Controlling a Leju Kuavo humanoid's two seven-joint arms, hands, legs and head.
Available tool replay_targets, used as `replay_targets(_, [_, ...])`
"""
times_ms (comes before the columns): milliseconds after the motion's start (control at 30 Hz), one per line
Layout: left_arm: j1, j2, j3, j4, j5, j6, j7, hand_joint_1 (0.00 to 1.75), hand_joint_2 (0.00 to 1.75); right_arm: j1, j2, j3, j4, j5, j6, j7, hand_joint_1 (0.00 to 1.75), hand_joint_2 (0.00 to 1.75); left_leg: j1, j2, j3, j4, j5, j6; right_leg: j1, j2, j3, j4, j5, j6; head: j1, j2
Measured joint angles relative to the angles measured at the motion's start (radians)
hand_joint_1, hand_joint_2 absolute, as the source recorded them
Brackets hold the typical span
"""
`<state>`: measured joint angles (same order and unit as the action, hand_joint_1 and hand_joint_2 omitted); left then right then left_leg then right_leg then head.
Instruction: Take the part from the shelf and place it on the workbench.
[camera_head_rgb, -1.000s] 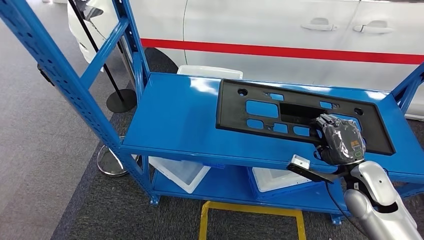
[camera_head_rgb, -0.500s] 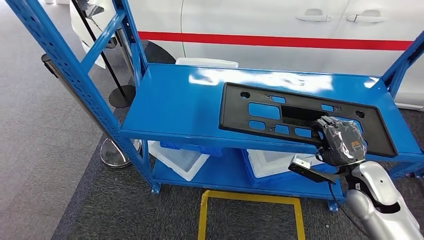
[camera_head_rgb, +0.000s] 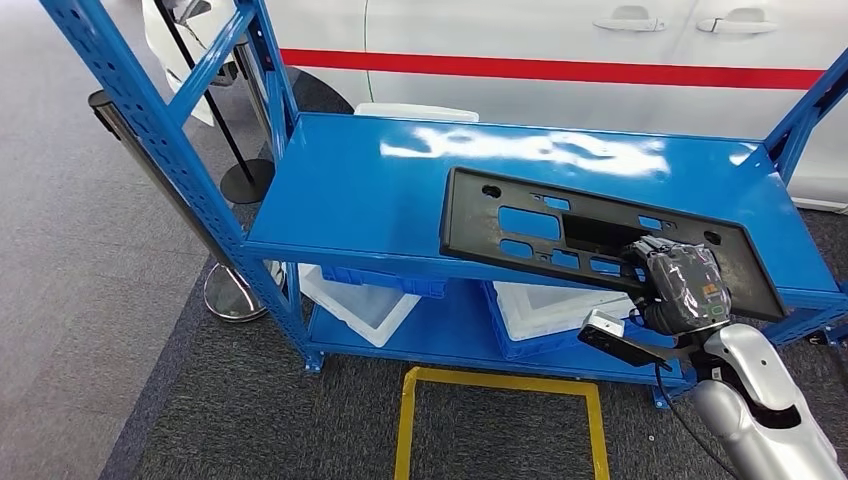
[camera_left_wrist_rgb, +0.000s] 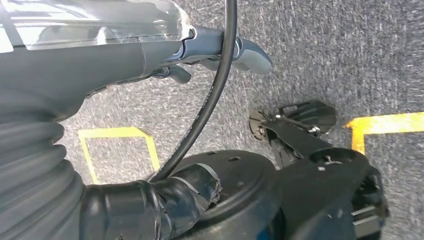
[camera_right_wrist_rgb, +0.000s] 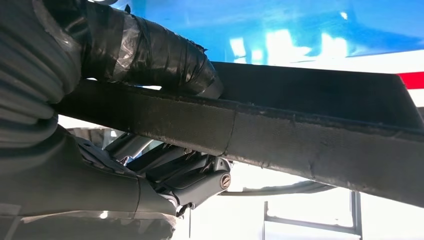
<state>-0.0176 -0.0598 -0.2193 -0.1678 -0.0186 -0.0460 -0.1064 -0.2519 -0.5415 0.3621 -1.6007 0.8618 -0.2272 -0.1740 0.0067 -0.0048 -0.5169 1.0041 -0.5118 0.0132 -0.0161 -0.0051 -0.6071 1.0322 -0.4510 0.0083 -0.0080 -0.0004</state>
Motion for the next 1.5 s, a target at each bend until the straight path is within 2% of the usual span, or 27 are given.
replay_targets(67, [-0.001, 0.000, 0.000, 0.000, -0.002, -0.002, 0.004, 0.00, 1.75, 0.000, -0.002, -0.001, -0.001, 0.001, 0.000, -0.003, 1.75, 1.75, 0.004, 0.005, 0.010, -0.030, 0.024, 0.019, 0.000, 0.002, -0.002, 0.001, -0.008, 0.011, 0.000, 0.000])
replay_targets(100, [-0.001, 0.000, 0.000, 0.000, -0.003, -0.003, 0.005, 0.00, 1.75, -0.001, -0.002, -0.002, -0.002, 0.001, 0.000, -0.005, 1.75, 1.75, 0.007, 0.008, 0.014, -0.046, 0.037, 0.027, 0.000, 0.003, -0.011, 0.023, -0.029, 0.015, 0.001, 0.000])
replay_targets(200, [-0.001, 0.000, 0.000, 0.000, -0.005, -0.005, 0.009, 0.00, 1.75, -0.002, -0.003, -0.002, 0.000, 0.002, 0.000, -0.009, 1.75, 1.75, 0.010, 0.013, 0.006, -0.049, 0.048, 0.035, -0.009, 0.005, -0.073, 0.184, -0.124, 0.030, 0.001, 0.000])
replay_targets(233, [-0.001, 0.000, 0.000, 0.000, -0.005, -0.005, 0.011, 0.00, 1.75, -0.001, -0.003, -0.002, 0.001, 0.003, 0.000, -0.009, 1.75, 1.75, 0.012, 0.013, -0.001, -0.042, 0.048, 0.035, -0.016, 0.005, -0.086, 0.223, -0.133, 0.038, 0.001, 0.000])
replay_targets(267, [-0.001, 0.000, 0.000, 0.000, -0.005, -0.006, 0.012, 0.00, 1.75, -0.001, -0.003, -0.002, 0.003, 0.005, 0.000, -0.010, 1.75, 1.75, 0.015, 0.013, -0.009, -0.033, 0.047, 0.033, -0.023, 0.005, -0.085, 0.231, -0.125, 0.046, 0.001, 0.000])
replay_targets(300, [-0.001, 0.000, 0.000, 0.000, -0.006, -0.006, 0.013, 0.00, 1.75, -0.002, -0.003, -0.002, 0.004, 0.005, 0.001, -0.010, 1.75, 1.75, 0.020, 0.012, -0.018, -0.021, 0.044, 0.028, -0.030, 0.004, -0.065, 0.201, -0.100, 0.056, 0.001, 0.000])
replay_targets(367, [-0.001, 0.001, 0.000, 0.000, -0.007, -0.005, 0.014, 0.00, 1.75, -0.006, -0.003, -0.002, 0.005, 0.002, 0.004, -0.010, 1.75, 1.75, 0.030, 0.010, -0.039, 0.011, 0.033, 0.010, -0.041, 0.004, -0.007, 0.096, -0.056, 0.075, 0.002, 0.000])
replay_targets(433, [-0.001, 0.003, 0.000, 0.000, -0.007, -0.003, 0.015, 0.00, 1.75, -0.009, -0.002, -0.002, 0.007, -0.003, 0.008, -0.009, 1.75, 1.75, 0.029, 0.005, -0.060, 0.041, 0.023, -0.010, -0.041, 0.011, 0.015, 0.052, -0.046, 0.068, 0.004, 0.000])
replay_targets(567, [-0.001, 0.004, 0.000, 0.000, -0.008, -0.002, 0.016, 0.00, 1.75, -0.011, -0.001, -0.001, 0.010, -0.006, 0.012, -0.007, 1.75, 1.75, 0.026, 0.000, -0.088, 0.069, 0.014, -0.031, -0.037, 0.012, -0.017, 0.068, -0.042, 0.021, 0.003, 0.000])
replay_targets(633, [-0.001, 0.004, 0.000, 0.000, -0.008, -0.001, 0.016, 0.00, 1.75, -0.014, -0.001, -0.001, 0.010, -0.007, 0.012, -0.007, 1.75, 1.75, 0.026, 0.001, -0.114, 0.135, -0.055, -0.031, -0.033, 0.008, -0.034, 0.065, -0.027, 0.000, 0.003, 0.000])
replay_targets(700, [-0.003, 0.004, 0.000, 0.000, -0.008, 0.000, 0.016, 0.00, 1.75, -0.015, 0.000, -0.001, 0.010, -0.010, 0.012, -0.008, 1.75, 1.75, 0.022, 0.002, -0.147, 0.253, -0.140, -0.027, -0.024, 0.005, -0.054, 0.064, -0.011, -0.013, 0.003, 0.000])
replay_targets(733, [-0.003, 0.004, 0.000, 0.000, -0.009, 0.000, 0.016, 0.00, 1.75, -0.016, 0.000, -0.001, 0.010, -0.012, 0.013, -0.008, 1.75, 1.75, 0.018, 0.002, -0.154, 0.299, -0.160, -0.022, -0.018, 0.004, -0.064, 0.064, -0.002, -0.017, 0.003, 0.000])
replay_targets(767, [-0.004, 0.004, -0.001, 0.000, -0.010, 0.001, 0.017, 0.00, 1.75, -0.016, 0.000, -0.001, 0.010, -0.015, 0.014, -0.007, 1.75, 1.75, 0.014, 0.002, -0.149, 0.320, -0.159, -0.015, -0.011, 0.003, -0.075, 0.064, 0.007, -0.020, 0.003, 0.000])
replay_targets(833, [-0.005, 0.004, -0.002, 0.000, -0.012, 0.002, 0.019, 0.00, 1.75, -0.018, 0.000, -0.001, 0.010, -0.019, 0.017, -0.007, 1.75, 1.75, 0.001, 0.001, -0.092, 0.265, -0.111, 0.012, 0.003, 0.003, -0.096, 0.063, 0.026, -0.024, 0.003, 0.000])
replay_targets(900, [-0.006, 0.006, -0.003, 0.000, -0.013, 0.003, 0.022, 0.00, 1.75, -0.020, 0.002, -0.001, 0.010, -0.021, 0.019, -0.007, 1.75, 1.75, -0.021, -0.001, 0.006, 0.126, -0.081, 0.051, 0.010, 0.006, -0.110, 0.059, 0.047, -0.024, 0.003, 0.000])
replay_targets(967, [-0.007, 0.007, -0.005, 0.000, -0.014, 0.005, 0.024, 0.00, 1.75, -0.023, 0.004, 0.000, 0.010, -0.021, 0.020, -0.006, 1.75, 1.75, -0.036, -0.003, 0.066, 0.027, -0.078, 0.067, 0.008, 0.007, -0.112, 0.045, 0.072, -0.016, 0.004, 0.000])
replay_targets(1000, [-0.007, 0.006, -0.006, 0.000, -0.015, 0.005, 0.025, 0.00, 1.75, -0.025, 0.006, 0.000, 0.010, -0.022, 0.021, -0.006, 1.75, 1.75, -0.038, -0.002, 0.071, 0.005, -0.071, 0.066, 0.007, 0.008, -0.111, 0.033, 0.087, -0.011, 0.004, 0.000])
replay_targets(1067, [-0.008, 0.003, -0.007, 0.000, -0.015, 0.005, 0.026, 0.00, 1.75, -0.025, 0.007, 0.001, 0.010, -0.022, 0.022, -0.006, 1.75, 1.75, -0.033, 0.007, 0.060, -0.021, -0.033, 0.064, 0.006, 0.010, -0.114, 0.014, 0.099, -0.001, 0.004, 0.000])
replay_targets(1100, [-0.009, 0.002, -0.008, 0.000, -0.015, 0.005, 0.027, 0.00, 1.75, -0.026, 0.007, 0.001, 0.011, -0.022, 0.022, -0.006, 1.75, 1.75, -0.030, 0.014, 0.052, -0.034, -0.014, 0.066, 0.007, 0.011, -0.119, 0.021, 0.077, 0.002, 0.004, 0.000])
replay_targets(1200, [-0.006, 0.001, -0.011, 0.000, -0.016, 0.007, 0.030, 0.00, 1.75, -0.027, 0.007, 0.002, 0.016, -0.022, 0.023, -0.004, 1.75, 1.75, -0.025, 0.038, 0.012, -0.043, 0.030, 0.068, 0.001, 0.010, -0.145, 0.157, -0.068, 0.016, 0.006, 0.000])
replay_targets(1233, [-0.004, 0.001, -0.011, 0.000, -0.016, 0.007, 0.030, 0.00, 1.75, -0.027, 0.007, 0.002, 0.018, -0.022, 0.023, -0.002, 1.75, 1.75, -0.025, 0.047, -0.006, -0.038, 0.040, 0.066, -0.003, 0.009, -0.149, 0.216, -0.091, 0.022, 0.005, 0.000])
replay_targets(1267, [-0.003, 0.000, -0.012, 0.000, -0.016, 0.007, 0.030, 0.00, 1.75, -0.026, 0.007, 0.003, 0.020, -0.022, 0.023, 0.000, 1.75, 1.75, -0.024, 0.055, -0.025, -0.031, 0.048, 0.064, -0.008, 0.008, -0.146, 0.258, -0.088, 0.029, 0.005, 0.000])
replay_targets(1300, [-0.004, 0.000, -0.013, 0.000, -0.016, 0.007, 0.030, 0.00, 1.75, -0.026, 0.007, 0.003, 0.022, -0.022, 0.023, 0.002, 1.75, 1.75, -0.023, 0.063, -0.045, -0.021, 0.054, 0.060, -0.012, 0.005, -0.131, 0.273, -0.066, 0.036, 0.005, 0.000])
replay_targets(1367, [-0.005, -0.002, -0.014, 0.000, -0.015, 0.007, 0.030, 0.00, 1.75, -0.027, 0.007, 0.004, 0.024, -0.021, 0.023, 0.006, 1.75, 1.75, -0.019, 0.078, -0.084, 0.007, 0.062, 0.051, -0.020, -0.017, -0.057, 0.209, -0.024, 0.051, 0.005, 0.000])
replay_targets(1400, [-0.006, -0.003, -0.014, 0.000, -0.014, 0.007, 0.030, 0.00, 1.75, -0.029, 0.007, 0.004, 0.024, -0.021, 0.023, 0.007, 1.75, 1.75, -0.019, 0.085, -0.100, 0.023, 0.064, 0.046, -0.018, -0.038, -0.008, 0.145, -0.031, 0.055, 0.006, 0.000])
replay_targets(1467, [-0.005, -0.003, -0.015, 0.000, -0.014, 0.009, 0.030, 0.00, 1.75, -0.033, 0.009, 0.004, 0.025, -0.020, 0.023, 0.008, 1.75, 1.75, -0.024, 0.100, -0.116, 0.044, 0.068, 0.036, -0.010, -0.069, 0.054, 0.048, -0.071, 0.044, 0.005, 0.000])
replay_targets(1500, [-0.004, -0.003, -0.015, 0.000, -0.013, 0.010, 0.030, 0.00, 1.75, -0.034, 0.011, 0.004, 0.025, -0.020, 0.023, 0.008, 1.75, 1.75, -0.026, 0.108, -0.119, 0.048, 0.073, 0.032, -0.006, -0.068, 0.062, 0.030, -0.079, 0.031, 0.004, 0.000])
